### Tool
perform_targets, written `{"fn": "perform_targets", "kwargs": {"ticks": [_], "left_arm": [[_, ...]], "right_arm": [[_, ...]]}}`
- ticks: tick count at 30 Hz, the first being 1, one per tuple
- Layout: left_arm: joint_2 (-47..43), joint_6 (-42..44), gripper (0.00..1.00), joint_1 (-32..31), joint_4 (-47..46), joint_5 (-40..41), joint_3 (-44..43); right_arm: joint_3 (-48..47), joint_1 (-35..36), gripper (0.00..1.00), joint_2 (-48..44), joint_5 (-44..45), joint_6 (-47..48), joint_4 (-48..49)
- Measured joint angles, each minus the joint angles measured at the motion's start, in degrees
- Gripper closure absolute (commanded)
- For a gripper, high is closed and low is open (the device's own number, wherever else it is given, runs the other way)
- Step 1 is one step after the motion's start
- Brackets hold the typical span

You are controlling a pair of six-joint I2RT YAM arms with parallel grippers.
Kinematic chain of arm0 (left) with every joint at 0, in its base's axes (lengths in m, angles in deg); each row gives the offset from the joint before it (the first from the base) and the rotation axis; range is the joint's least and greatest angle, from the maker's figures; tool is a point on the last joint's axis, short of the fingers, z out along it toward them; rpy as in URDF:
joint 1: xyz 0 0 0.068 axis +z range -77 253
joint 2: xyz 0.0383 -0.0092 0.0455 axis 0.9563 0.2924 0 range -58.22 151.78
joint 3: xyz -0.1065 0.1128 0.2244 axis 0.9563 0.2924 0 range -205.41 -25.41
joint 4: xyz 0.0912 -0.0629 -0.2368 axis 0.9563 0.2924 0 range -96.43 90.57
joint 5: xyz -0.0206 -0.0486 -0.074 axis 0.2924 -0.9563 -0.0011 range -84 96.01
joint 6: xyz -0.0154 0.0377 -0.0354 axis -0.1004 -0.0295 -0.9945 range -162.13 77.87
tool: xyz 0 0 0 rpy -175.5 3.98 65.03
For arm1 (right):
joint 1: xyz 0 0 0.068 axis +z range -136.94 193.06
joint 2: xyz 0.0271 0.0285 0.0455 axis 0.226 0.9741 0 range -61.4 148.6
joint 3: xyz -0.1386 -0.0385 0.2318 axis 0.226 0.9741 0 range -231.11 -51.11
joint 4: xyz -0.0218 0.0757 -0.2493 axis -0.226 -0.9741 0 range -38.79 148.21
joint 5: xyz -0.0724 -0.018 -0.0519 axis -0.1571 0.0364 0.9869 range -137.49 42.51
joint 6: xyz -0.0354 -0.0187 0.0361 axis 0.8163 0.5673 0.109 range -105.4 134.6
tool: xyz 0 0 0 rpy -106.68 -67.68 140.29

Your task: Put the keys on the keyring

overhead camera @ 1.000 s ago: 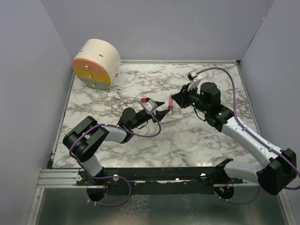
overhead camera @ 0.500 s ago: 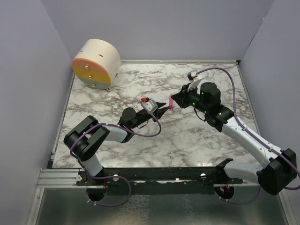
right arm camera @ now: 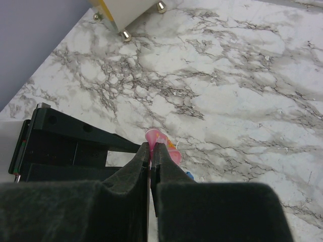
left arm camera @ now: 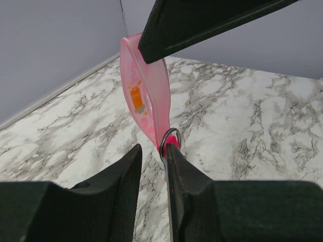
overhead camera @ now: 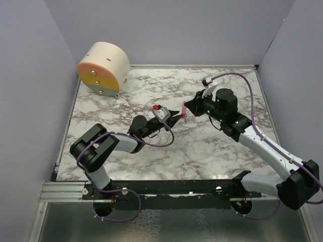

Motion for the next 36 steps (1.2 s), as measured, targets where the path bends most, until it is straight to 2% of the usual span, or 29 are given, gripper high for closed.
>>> {"fn": "perform_targets", "kwargs": {"ticks": [8, 22, 36], "left_arm": [[0.48, -0.24, 0.79, 0.00, 0.17, -0.50, -0.17], [2.29, -0.87, 1.00, 0.00, 0.37, -2.80, -1.46], [2.40, -0.90, 1.00, -0.02, 0.22, -4.26, -1.46]], "right_arm": [[0.00, 0.00, 0.99, 0.00, -0.04, 0.00, 0.00], [0.00, 0.00, 0.99, 0.00, -0.09, 0.00, 0.00], [0.00, 0.00, 0.99, 0.02, -0.07, -0.04, -0.02]]}}
